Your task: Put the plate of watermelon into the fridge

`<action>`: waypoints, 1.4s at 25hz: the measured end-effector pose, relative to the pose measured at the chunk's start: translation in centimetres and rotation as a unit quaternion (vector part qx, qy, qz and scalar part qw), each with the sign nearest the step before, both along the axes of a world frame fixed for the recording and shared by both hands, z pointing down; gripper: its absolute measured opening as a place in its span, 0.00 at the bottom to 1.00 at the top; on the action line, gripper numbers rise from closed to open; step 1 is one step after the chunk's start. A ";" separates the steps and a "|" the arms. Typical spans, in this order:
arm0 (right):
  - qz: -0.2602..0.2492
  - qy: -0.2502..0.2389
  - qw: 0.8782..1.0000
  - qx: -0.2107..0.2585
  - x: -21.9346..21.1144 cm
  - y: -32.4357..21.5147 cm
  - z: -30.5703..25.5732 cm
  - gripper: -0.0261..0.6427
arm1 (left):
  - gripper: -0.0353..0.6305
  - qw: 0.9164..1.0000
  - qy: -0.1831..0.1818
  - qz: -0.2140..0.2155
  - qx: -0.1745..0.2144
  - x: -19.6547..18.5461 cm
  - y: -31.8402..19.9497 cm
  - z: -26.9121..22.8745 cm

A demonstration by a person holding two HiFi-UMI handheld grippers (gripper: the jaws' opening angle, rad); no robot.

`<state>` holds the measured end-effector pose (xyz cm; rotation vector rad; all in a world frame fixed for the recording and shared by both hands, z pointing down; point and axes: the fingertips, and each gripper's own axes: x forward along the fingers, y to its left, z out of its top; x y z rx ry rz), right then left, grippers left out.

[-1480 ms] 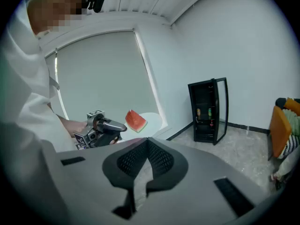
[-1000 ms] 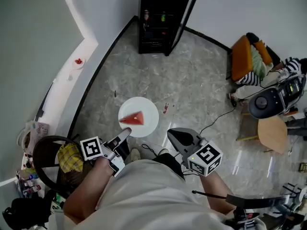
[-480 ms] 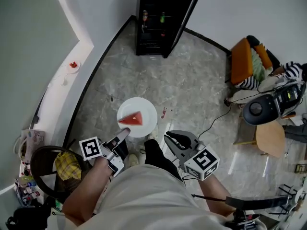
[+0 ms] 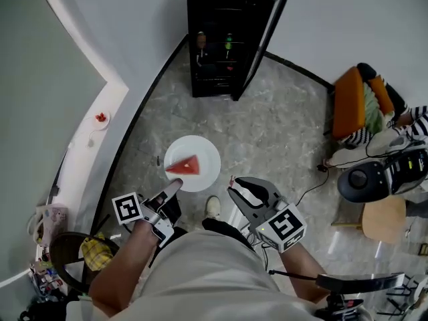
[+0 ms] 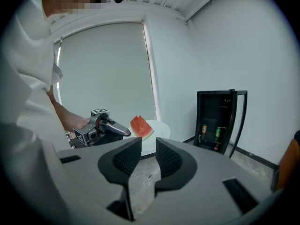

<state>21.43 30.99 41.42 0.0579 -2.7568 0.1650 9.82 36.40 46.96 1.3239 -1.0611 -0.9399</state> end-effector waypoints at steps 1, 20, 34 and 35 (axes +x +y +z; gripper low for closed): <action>-0.004 0.000 1.000 0.003 -0.3 -1.3 0.0 0.17 | 0.09 1.000 -0.001 -0.002 0.002 -0.5 -1.4 -0.1; 0.056 0.020 0.998 -0.003 -14.8 -19.2 -0.2 0.17 | 0.09 0.999 -0.008 0.043 0.021 -15.1 -25.0 -0.3; 0.106 0.038 0.993 -0.040 -21.9 -30.6 -1.6 0.17 | 0.09 0.998 0.005 0.058 0.002 -22.7 -43.5 1.2; 0.105 0.039 0.993 -0.041 -22.0 -31.7 -1.1 0.17 | 0.09 0.999 0.007 0.054 0.001 -23.0 -44.9 1.8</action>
